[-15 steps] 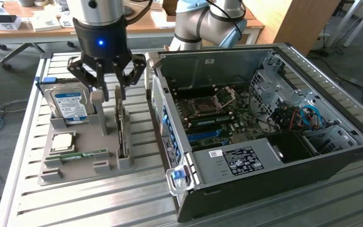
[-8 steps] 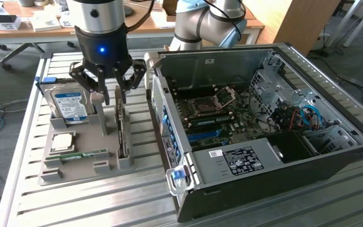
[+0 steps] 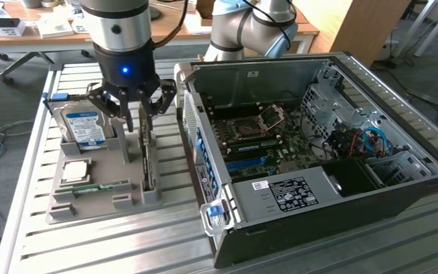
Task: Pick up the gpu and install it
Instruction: 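Pick up the gpu and move the gpu toward the slot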
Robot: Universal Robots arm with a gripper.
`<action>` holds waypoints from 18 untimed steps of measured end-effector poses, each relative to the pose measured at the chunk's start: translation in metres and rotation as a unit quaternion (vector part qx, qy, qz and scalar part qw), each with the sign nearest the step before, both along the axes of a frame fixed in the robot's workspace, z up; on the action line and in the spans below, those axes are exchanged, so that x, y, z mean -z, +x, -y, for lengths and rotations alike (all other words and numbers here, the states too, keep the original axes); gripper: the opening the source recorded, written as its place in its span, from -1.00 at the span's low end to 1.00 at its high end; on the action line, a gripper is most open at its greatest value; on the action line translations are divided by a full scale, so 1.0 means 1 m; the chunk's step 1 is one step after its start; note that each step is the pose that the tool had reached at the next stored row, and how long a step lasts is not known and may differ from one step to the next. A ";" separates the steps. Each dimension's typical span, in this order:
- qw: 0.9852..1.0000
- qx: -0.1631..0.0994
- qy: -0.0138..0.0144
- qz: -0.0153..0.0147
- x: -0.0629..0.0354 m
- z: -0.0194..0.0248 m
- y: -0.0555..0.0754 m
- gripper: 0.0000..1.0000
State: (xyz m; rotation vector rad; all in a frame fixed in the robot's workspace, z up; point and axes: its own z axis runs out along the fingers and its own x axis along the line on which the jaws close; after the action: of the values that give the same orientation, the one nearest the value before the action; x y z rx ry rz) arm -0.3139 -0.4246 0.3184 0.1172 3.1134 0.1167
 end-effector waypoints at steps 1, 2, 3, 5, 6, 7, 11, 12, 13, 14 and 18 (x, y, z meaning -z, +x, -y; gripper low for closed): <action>1.000 0.000 0.000 0.000 0.0018 0.0000 0.000 -0.18; 1.000 0.000 0.000 0.000 0.0035 0.0000 0.000 -0.18; 1.000 0.000 0.000 0.000 0.0051 0.0000 0.000 -0.18; 1.000 0.000 0.000 0.000 0.0086 0.0000 0.000 -0.18; 1.000 0.000 0.000 0.000 0.0117 0.0000 0.000 -0.18; 1.000 0.000 0.000 0.000 0.0133 0.0000 0.000 -0.18; 1.000 0.000 0.000 0.000 0.0188 0.0000 0.000 -0.18; 1.000 0.000 0.000 0.000 0.0203 0.0000 0.000 -0.18; 1.000 0.000 0.000 0.000 0.0216 0.0000 0.000 -0.18; 1.000 0.000 0.000 0.000 0.0230 0.0000 0.000 -0.18; 1.000 0.000 0.000 0.000 0.0289 0.0000 0.000 -0.18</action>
State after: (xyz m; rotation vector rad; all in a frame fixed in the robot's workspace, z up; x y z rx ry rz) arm -0.3139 -0.4246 0.2895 0.1172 3.1134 0.1168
